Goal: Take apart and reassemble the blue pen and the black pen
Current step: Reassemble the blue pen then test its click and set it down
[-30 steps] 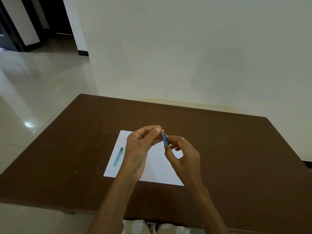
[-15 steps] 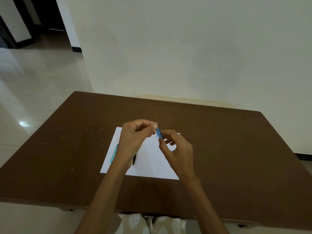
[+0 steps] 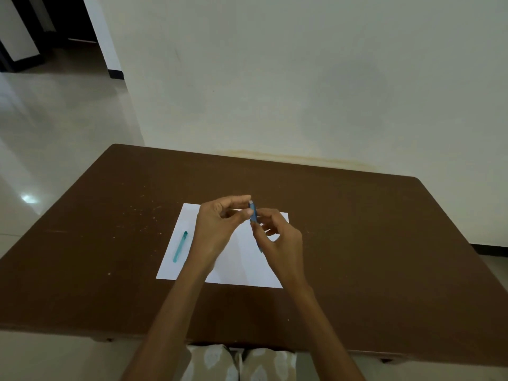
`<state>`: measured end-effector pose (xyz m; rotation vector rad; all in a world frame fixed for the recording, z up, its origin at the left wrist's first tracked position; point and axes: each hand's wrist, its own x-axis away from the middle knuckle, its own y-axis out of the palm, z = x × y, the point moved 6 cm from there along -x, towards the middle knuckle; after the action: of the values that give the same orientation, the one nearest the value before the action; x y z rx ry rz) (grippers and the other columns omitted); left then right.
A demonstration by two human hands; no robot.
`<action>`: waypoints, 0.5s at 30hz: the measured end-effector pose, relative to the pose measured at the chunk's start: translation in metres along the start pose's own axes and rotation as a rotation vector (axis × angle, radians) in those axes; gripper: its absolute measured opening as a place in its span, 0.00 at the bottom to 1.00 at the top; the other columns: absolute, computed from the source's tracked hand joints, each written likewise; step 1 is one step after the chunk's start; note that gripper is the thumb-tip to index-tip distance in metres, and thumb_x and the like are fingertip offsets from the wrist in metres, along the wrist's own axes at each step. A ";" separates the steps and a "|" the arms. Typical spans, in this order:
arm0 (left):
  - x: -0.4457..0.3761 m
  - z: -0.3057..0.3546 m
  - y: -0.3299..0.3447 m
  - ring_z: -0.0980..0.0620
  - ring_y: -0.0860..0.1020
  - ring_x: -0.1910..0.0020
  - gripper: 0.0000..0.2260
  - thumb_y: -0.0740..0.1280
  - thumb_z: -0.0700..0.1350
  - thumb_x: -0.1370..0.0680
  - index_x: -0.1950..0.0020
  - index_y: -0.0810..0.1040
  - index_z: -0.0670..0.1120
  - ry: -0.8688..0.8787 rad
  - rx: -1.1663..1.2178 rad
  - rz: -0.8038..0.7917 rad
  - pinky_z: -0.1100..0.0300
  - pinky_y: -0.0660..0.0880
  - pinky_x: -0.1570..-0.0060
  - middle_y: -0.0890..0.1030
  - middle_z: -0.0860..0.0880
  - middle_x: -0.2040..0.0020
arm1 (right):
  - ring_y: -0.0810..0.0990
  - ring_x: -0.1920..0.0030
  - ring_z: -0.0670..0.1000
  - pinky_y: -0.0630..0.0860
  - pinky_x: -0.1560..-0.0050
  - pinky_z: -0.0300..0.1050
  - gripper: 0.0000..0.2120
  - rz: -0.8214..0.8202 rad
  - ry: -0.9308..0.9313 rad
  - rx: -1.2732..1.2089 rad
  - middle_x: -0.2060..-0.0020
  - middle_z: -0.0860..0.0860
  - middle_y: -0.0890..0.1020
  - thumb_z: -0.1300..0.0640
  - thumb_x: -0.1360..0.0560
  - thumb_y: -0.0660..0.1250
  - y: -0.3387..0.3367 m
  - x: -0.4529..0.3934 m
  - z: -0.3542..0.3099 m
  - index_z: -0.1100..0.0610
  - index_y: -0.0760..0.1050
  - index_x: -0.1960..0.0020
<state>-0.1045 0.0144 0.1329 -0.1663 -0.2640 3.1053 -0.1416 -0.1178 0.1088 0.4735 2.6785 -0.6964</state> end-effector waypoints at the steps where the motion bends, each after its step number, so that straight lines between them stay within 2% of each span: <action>1: 0.000 -0.004 0.002 0.58 0.79 0.55 0.07 0.70 0.42 0.27 0.51 0.79 0.52 -0.014 -0.003 0.000 0.73 0.74 0.58 0.80 0.56 0.53 | 0.77 0.62 0.39 0.73 0.58 0.23 0.14 -0.022 0.025 -0.015 0.55 0.45 0.81 0.52 0.28 0.67 0.002 0.000 0.003 0.57 0.79 0.45; 4: -0.005 -0.017 0.004 0.55 0.79 0.55 0.05 0.70 0.43 0.27 0.52 0.79 0.51 -0.064 -0.005 0.025 0.70 0.74 0.57 0.81 0.54 0.54 | 0.78 0.58 0.40 0.72 0.55 0.22 0.12 -0.142 0.093 -0.059 0.53 0.44 0.79 0.58 0.24 0.66 0.007 -0.004 0.016 0.58 0.78 0.42; 7: -0.016 -0.028 0.007 0.53 0.80 0.54 0.05 0.70 0.44 0.26 0.52 0.79 0.51 -0.095 -0.027 0.058 0.70 0.74 0.58 0.81 0.53 0.54 | 0.80 0.51 0.44 0.76 0.50 0.31 0.11 -0.113 0.210 -0.042 0.48 0.47 0.81 0.57 0.22 0.63 -0.001 -0.021 0.057 0.55 0.77 0.41; 9: -0.024 -0.036 0.011 0.52 0.80 0.54 0.05 0.70 0.44 0.26 0.52 0.79 0.49 -0.103 -0.040 0.069 0.70 0.74 0.57 0.81 0.52 0.54 | 0.80 0.48 0.49 0.79 0.46 0.43 0.11 -0.052 0.321 0.083 0.45 0.51 0.81 0.57 0.22 0.63 -0.007 -0.034 0.094 0.54 0.77 0.41; 10: -0.028 -0.040 0.014 0.52 0.80 0.53 0.05 0.69 0.44 0.26 0.51 0.79 0.48 -0.108 -0.042 0.078 0.68 0.75 0.55 0.81 0.51 0.53 | 0.80 0.46 0.51 0.78 0.43 0.46 0.11 -0.062 0.321 0.185 0.44 0.53 0.81 0.59 0.22 0.62 -0.007 -0.043 0.107 0.55 0.77 0.41; 13: -0.035 -0.052 0.021 0.51 0.80 0.53 0.09 0.69 0.44 0.26 0.47 0.80 0.44 -0.136 -0.078 0.109 0.63 0.76 0.51 0.82 0.46 0.50 | 0.78 0.43 0.54 0.73 0.40 0.43 0.13 -0.201 0.235 0.437 0.42 0.56 0.80 0.62 0.22 0.61 0.009 -0.063 0.123 0.59 0.77 0.40; 15: -0.038 -0.058 0.025 0.52 0.79 0.53 0.10 0.69 0.44 0.26 0.47 0.80 0.43 -0.138 -0.091 0.114 0.63 0.75 0.51 0.82 0.46 0.49 | 0.78 0.43 0.55 0.73 0.41 0.44 0.13 -0.289 0.207 0.526 0.41 0.56 0.79 0.60 0.22 0.61 0.023 -0.070 0.128 0.59 0.77 0.39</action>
<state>-0.0607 -0.0013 0.0758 0.0339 -0.4134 3.2247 -0.0412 -0.1813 0.0211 0.2923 2.7638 -1.5313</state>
